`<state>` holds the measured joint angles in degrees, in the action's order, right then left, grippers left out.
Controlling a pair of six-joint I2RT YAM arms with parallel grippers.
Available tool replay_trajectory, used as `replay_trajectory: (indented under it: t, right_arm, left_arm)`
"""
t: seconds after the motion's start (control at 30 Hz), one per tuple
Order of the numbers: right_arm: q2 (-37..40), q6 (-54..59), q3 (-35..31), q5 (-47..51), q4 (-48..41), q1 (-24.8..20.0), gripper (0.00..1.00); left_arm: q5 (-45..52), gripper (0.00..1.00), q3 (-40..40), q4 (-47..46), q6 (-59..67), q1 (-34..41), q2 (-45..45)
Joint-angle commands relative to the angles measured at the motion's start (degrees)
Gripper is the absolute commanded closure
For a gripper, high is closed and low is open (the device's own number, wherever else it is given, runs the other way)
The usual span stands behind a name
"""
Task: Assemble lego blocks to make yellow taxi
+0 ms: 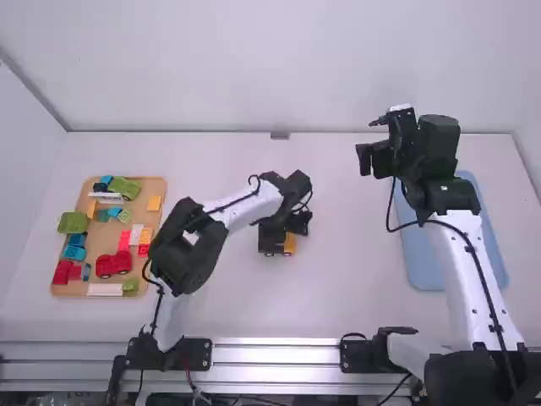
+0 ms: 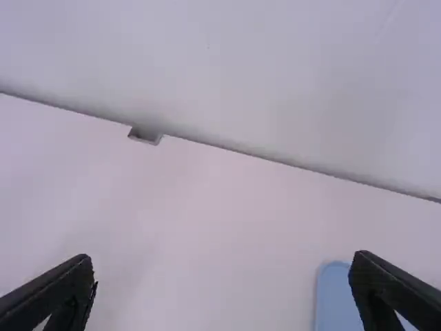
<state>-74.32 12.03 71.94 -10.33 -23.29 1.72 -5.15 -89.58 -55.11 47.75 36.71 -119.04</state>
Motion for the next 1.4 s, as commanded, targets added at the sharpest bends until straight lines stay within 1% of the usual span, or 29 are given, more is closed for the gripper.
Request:
replay_trajectory:
  t: [0.0,0.07,0.17,0.33,0.37,0.47,0.5,0.57,0.63,0.67,0.73,0.8,0.9,1.0,1.13,1.3,1.37]
  right_arm:
    - [-0.26,-0.22,2.25,-0.31,0.13,0.22,0.02]
    - [-0.26,-0.24,2.25,-0.35,0.13,0.22,0.02]
    - [-0.26,-0.22,2.25,-0.33,0.11,0.22,0.02]
    - [-0.26,-0.22,2.25,-0.35,0.15,0.22,0.02]
    - [-0.26,-0.22,2.25,-0.33,0.15,0.22,0.02]
    - [-0.26,-0.22,2.25,-0.35,0.48,0.22,0.02]
    - [-0.26,-0.22,2.25,-0.33,0.55,0.22,0.02]
    - [-0.26,-0.22,2.25,-0.33,0.55,0.22,0.02]
    - [-0.26,-0.24,2.25,-0.35,0.52,0.22,0.02]
    - [-0.26,-0.24,2.25,-0.35,0.5,0.22,0.02]
    - [-0.26,-0.22,2.25,-0.33,0.35,0.22,0.02]
    - [-0.26,-0.22,2.25,-0.33,0.37,0.22,0.02]
    - [-0.26,-0.22,2.25,-0.31,0.44,0.22,0.02]
    - [-0.26,-0.24,2.25,-0.33,0.57,0.22,0.02]
    - [-0.26,-0.22,2.25,-0.35,0.55,0.22,0.02]
    - [-0.26,-0.24,2.25,-0.59,0.98,0.22,0.02]
    - [-0.26,-0.22,2.25,-2.25,1.73,0.22,0.02]
  left_arm:
    - [2.23,0.01,-5.2,-3.15,-3.8,-2.1,-0.61]
    - [3.08,0.01,-8.55,-6.19,-5.53,-3.37,-0.5]
    - [2.64,0.01,-15.15,-10.69,-11.47,-6.69,-0.42]
    - [2.56,0.01,-24.0,-14.38,-21.59,-14.71,-0.42]
    - [2.56,0.01,-24.46,-14.56,-21.88,-15.37,-0.42]
    - [1.16,0.01,-27.52,-14.97,-27.71,-21.79,-0.42]
    - [0.2,0.01,-28.0,-14.93,-29.66,-23.32,-0.42]
    - [-3.82,0.01,-29.24,-14.69,-35.36,-28.81,-0.42]
    - [-6.01,0.01,-29.4,-14.29,-36.3,-33.53,-0.42]
    - [-6.32,0.01,-29.4,-14.34,-36.15,-34.29,-0.42]
    - [-6.27,0.01,-28.74,-14.47,-32.2,-39.15,-0.42]
    - [-6.43,0.01,-28.15,-13.79,-32.61,-41.81,-0.42]
    - [-5.84,0.01,-25.83,-9.68,-36.94,-46.88,-0.42]
    - [-5.55,0.01,-23.39,-6.4,-37.44,-50.97,-0.42]
    - [-0.11,0.01,-20.55,-2.45,-34.21,-53.86,-0.74]
    - [-0.17,0.01,-19.47,-0.07,-34.77,-54.1,-2.69]
    - [-0.2,0.01,-19.54,0.35,-34.32,-53.99,-4.22]
